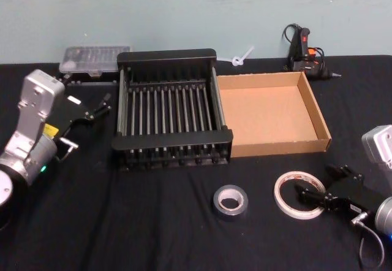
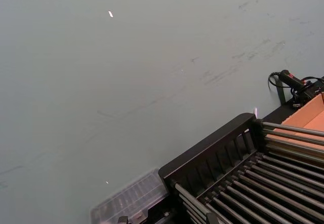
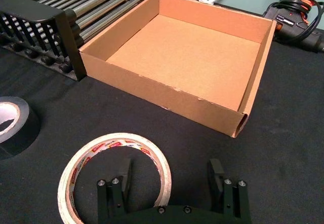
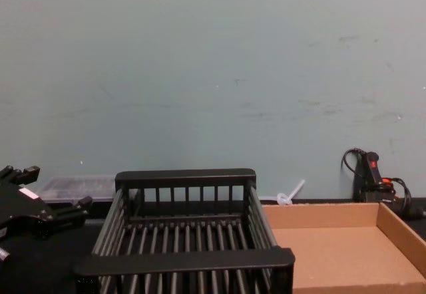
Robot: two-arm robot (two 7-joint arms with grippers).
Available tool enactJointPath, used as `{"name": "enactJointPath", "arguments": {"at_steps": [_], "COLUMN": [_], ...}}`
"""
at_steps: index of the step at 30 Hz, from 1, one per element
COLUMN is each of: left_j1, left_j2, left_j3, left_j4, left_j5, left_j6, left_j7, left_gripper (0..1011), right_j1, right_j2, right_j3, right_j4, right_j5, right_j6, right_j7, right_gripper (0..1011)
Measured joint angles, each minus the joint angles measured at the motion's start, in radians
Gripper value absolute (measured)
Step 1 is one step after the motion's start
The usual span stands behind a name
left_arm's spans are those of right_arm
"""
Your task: Pick up the white tape and place it into the black box , Pick up the silver tape and place it into the brown box.
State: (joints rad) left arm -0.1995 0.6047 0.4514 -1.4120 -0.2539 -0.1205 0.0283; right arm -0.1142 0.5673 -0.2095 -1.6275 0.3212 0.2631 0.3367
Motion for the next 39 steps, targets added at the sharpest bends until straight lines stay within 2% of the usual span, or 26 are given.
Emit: {"name": "enactJointPath", "arguments": {"at_steps": [12, 16, 22, 29, 32, 39], "left_j1": [0.000, 0.000, 0.000, 0.000, 0.000, 0.000], "left_j2": [0.000, 0.000, 0.000, 0.000, 0.000, 0.000], "left_j3": [0.000, 0.000, 0.000, 0.000, 0.000, 0.000], "left_j4": [0.000, 0.000, 0.000, 0.000, 0.000, 0.000], "left_j5": [0.000, 0.000, 0.000, 0.000, 0.000, 0.000], "left_j6": [0.000, 0.000, 0.000, 0.000, 0.000, 0.000], "left_j7": [0.000, 0.000, 0.000, 0.000, 0.000, 0.000], "left_gripper": [1001, 1002, 1002, 1001, 1001, 1001], "right_j1": [0.000, 0.000, 0.000, 0.000, 0.000, 0.000], "right_j2": [0.000, 0.000, 0.000, 0.000, 0.000, 0.000], "right_j3": [-0.001, -0.001, -0.001, -0.001, -0.001, -0.001], "right_j4": [-0.001, -0.001, -0.001, -0.001, -0.001, -0.001], "right_j5": [0.000, 0.000, 0.001, 0.001, 0.001, 0.001], "right_j6": [-0.001, -0.001, -0.001, -0.001, -0.001, -0.001], "right_j7": [-0.001, -0.001, -0.001, -0.001, -0.001, -0.001], "right_gripper": [732, 569, 403, 144, 106, 98]}}
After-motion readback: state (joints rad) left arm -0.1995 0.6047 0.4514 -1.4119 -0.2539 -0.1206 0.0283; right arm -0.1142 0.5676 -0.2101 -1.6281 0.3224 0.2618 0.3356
